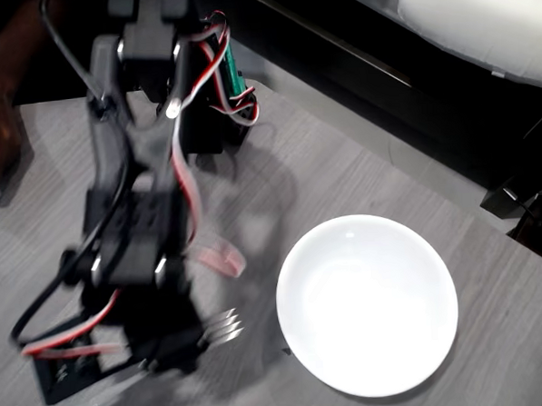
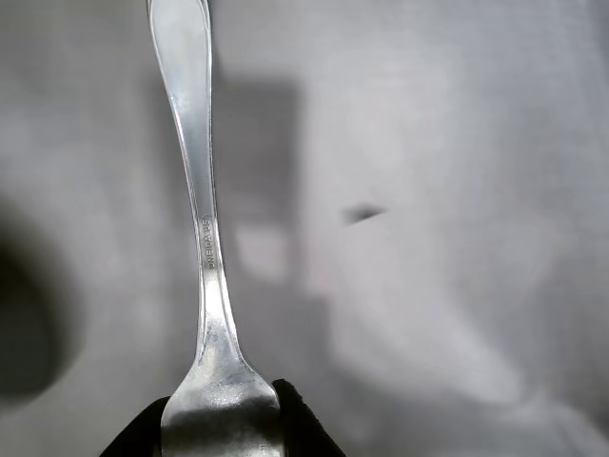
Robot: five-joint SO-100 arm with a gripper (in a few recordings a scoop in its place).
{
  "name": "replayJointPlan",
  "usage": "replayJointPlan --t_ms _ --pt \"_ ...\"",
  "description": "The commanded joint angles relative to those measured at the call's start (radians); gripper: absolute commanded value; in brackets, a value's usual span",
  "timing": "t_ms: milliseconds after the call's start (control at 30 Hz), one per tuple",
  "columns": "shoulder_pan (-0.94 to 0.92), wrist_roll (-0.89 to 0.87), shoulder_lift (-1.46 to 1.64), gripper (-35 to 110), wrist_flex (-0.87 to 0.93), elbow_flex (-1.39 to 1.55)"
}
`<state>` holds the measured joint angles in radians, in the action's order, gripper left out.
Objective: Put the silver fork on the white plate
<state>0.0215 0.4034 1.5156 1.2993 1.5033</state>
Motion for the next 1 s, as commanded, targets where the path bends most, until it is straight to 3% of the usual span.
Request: replayJointPlan --t_ms 0,400,833,967 --pt "0.117 -0.054 0.138 0 0.077 -0.057" --pt "0.499 -0.235 0.118 0 0.110 -0.057" --pt "0.594 -0.279 -0.278 1 -0.044 -0.127" --pt "0.588 -0.276 -0.425 23 -0.009 -0.250"
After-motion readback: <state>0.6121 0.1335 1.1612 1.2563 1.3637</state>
